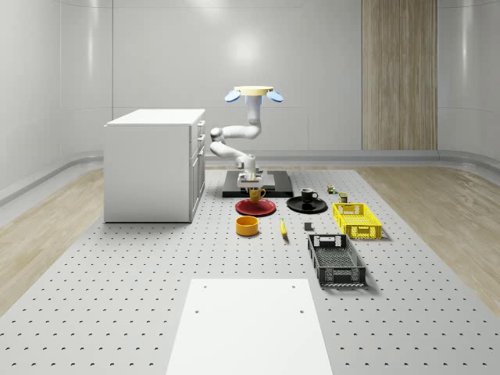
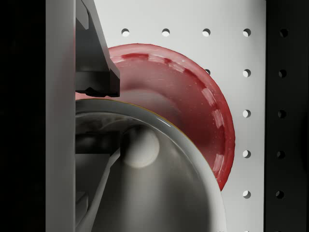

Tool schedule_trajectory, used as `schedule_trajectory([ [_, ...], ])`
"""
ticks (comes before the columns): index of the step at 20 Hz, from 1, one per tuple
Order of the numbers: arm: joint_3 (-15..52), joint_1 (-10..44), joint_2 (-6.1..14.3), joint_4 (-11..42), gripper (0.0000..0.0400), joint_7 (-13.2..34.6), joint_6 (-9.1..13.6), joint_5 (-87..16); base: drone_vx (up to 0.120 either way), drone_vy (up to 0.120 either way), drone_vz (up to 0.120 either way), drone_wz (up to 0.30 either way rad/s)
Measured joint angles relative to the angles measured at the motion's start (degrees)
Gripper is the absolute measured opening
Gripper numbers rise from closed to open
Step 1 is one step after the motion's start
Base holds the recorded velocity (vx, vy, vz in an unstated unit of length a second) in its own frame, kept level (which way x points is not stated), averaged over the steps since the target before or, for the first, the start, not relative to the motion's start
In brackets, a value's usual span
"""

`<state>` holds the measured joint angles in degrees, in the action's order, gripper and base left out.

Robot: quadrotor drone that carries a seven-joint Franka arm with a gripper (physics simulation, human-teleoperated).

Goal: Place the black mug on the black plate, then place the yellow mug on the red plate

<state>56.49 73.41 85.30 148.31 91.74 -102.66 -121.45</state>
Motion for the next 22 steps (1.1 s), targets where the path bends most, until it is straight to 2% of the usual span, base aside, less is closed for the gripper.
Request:
schedule_trajectory([
  [8,-2.73,0.10,-1.76,-2.37,0.0100,-0.92,-0.96,-2.84,0.000,0.000,0.000,0.000],
  [11,-3.20,0.00,-2.28,-2.79,0.0246,-1.17,-0.95,-3.43,0.000,0.000,0.000,0.000],
  [13,-2.96,-0.28,-2.38,-2.53,0.0306,-1.31,-0.61,-3.32,0.000,0.000,0.000,0.000],
  [17,-1.49,-1.19,-2.19,-1.14,0.0366,-1.51,0.68,-2.16,0.000,0.000,0.000,0.000],
  [22,0.29,-2.15,-1.98,0.40,0.0390,-1.70,2.12,-0.71,0.000,0.000,0.000,0.000],
])
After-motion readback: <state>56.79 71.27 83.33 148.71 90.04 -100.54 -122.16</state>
